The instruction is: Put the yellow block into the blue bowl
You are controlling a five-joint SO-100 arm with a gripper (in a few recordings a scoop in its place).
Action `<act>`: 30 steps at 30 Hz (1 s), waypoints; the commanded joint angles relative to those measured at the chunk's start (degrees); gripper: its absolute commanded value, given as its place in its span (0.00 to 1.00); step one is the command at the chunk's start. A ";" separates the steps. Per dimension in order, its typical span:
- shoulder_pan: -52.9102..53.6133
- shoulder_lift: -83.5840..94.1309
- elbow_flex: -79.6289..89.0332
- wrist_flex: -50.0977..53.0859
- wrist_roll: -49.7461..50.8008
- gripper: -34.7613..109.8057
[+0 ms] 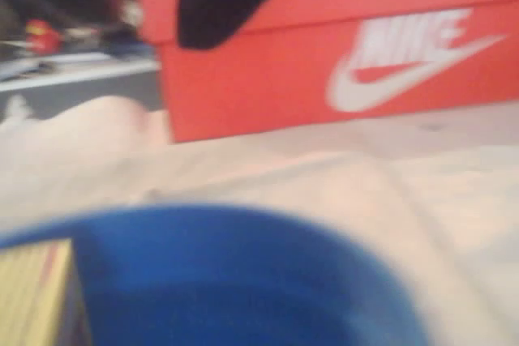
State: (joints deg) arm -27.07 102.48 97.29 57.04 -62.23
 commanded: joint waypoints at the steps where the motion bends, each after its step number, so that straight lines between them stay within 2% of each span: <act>1: 0.35 11.60 -1.23 5.71 7.21 0.24; 10: -0.26 31.82 7.21 12.83 27.16 0.24; 22: 0.00 70.22 36.91 9.76 42.98 0.24; 30: 0.44 87.80 49.57 6.94 56.43 0.24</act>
State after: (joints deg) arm -27.16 184.48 145.55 65.92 -12.13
